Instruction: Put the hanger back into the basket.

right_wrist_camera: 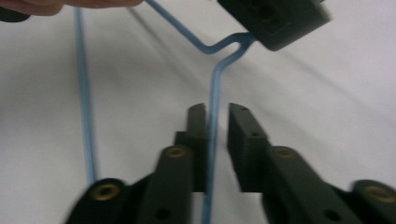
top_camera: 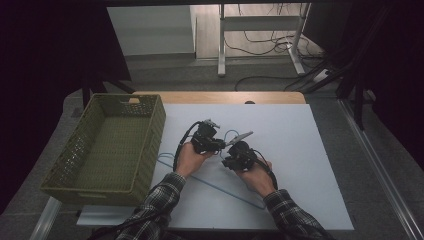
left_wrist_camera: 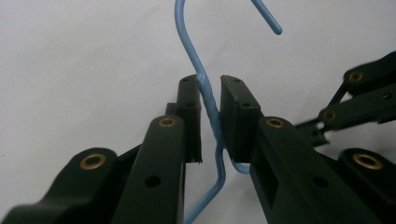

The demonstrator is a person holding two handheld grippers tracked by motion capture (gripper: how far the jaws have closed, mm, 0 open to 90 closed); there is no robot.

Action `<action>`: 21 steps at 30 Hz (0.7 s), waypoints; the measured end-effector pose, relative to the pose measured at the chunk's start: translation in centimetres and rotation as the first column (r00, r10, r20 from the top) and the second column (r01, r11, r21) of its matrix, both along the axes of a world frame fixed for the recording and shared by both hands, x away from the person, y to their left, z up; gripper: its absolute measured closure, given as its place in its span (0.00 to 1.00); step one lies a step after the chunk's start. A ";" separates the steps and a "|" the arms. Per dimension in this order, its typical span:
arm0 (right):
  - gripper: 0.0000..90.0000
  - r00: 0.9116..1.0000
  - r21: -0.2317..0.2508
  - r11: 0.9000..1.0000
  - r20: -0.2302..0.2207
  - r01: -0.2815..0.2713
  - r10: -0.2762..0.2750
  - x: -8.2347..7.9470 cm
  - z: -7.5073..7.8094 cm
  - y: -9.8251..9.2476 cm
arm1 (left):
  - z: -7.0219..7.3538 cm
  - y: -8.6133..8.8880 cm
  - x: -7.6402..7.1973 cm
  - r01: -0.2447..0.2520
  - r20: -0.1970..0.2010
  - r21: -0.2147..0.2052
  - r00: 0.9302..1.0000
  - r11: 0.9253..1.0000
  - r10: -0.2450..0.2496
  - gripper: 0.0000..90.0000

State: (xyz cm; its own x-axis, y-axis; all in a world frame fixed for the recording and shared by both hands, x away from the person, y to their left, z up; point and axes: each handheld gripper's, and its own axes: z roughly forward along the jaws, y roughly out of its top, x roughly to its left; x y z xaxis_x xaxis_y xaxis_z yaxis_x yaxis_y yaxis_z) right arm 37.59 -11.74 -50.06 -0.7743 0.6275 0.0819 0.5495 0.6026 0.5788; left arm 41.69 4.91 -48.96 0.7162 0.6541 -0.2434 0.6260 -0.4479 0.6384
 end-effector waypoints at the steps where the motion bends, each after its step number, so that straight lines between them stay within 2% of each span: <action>1: 0.94 1.000 0.019 1.000 -0.021 -0.008 0.008 0.0 0.0 0.0 | 0.1 0.0 -0.2 0.005 0.015 0.000 1.000 1.000 -0.005 0.86; 2: 0.94 1.000 0.019 1.000 -0.021 -0.008 0.008 0.0 0.0 0.0 | 0.1 0.0 -0.2 0.005 0.015 0.000 1.000 1.000 -0.005 0.84; 4: 0.96 1.000 0.023 1.000 -0.022 0.006 -0.006 -0.1 0.4 -0.1 | 0.3 0.2 -0.3 0.022 0.021 -0.015 1.000 1.000 -0.022 0.70; 6: 0.96 1.000 0.034 0.999 -0.004 0.001 -0.001 -0.3 0.9 -0.3 | 1.5 0.9 -0.9 0.045 0.044 -0.030 0.998 0.999 -0.044 0.58; 8: 0.96 1.000 0.068 0.998 0.007 -0.003 0.003 -0.6 1.8 -0.6 | 2.4 1.5 -1.4 0.065 0.057 -0.022 0.996 0.998 -0.064 0.43; 11: 0.97 0.999 0.100 0.995 0.028 -0.025 0.023 -0.9 3.0 -1.1 | 4.1 2.8 -2.5 0.093 0.090 -0.001 0.992 0.996 -0.093 0.32; 12: 0.97 0.999 0.100 0.995 0.028 -0.025 0.023 -0.9 3.0 -1.1 | 4.1 2.8 -2.5 0.093 0.090 -0.001 0.992 0.996 -0.093 0.29; 13: 0.97 0.998 0.114 0.992 0.048 -0.045 0.040 -1.3 4.0 -1.5 | 4.9 3.6 -3.2 0.110 0.105 0.005 0.988 0.994 -0.110 0.26; 16: 0.97 0.996 0.128 0.989 0.060 -0.071 0.064 -1.8 5.2 -2.2 | 6.1 5.0 -4.4 0.128 0.115 0.029 0.985 0.991 -0.131 0.27; 18: 0.97 0.993 0.131 0.987 0.076 -0.095 0.086 -2.2 6.1 -2.6 | 6.7 5.6 -5.2 0.151 0.118 0.038 0.981 0.988 -0.155 0.32; 20: 0.97 0.991 0.131 0.985 0.085 -0.113 0.102 -2.5 6.6 -2.8 | 6.9 5.8 -5.4 0.157 0.116 0.042 0.980 0.987 -0.161 0.38; 21: 0.97 0.987 0.123 0.983 0.100 -0.140 0.128 -3.0 7.2 -2.9 | 7.3 6.1 -5.9 0.203 0.109 0.052 0.972 0.978 -0.208 0.41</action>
State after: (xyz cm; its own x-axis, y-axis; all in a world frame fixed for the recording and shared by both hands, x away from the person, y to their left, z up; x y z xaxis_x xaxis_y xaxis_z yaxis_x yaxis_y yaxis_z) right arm 34.56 -14.66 -42.86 -0.8587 0.5061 0.0803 0.4099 0.5844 0.7003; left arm 35.84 11.04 -41.66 0.8575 0.4979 -0.1294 0.4426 -0.5859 0.6788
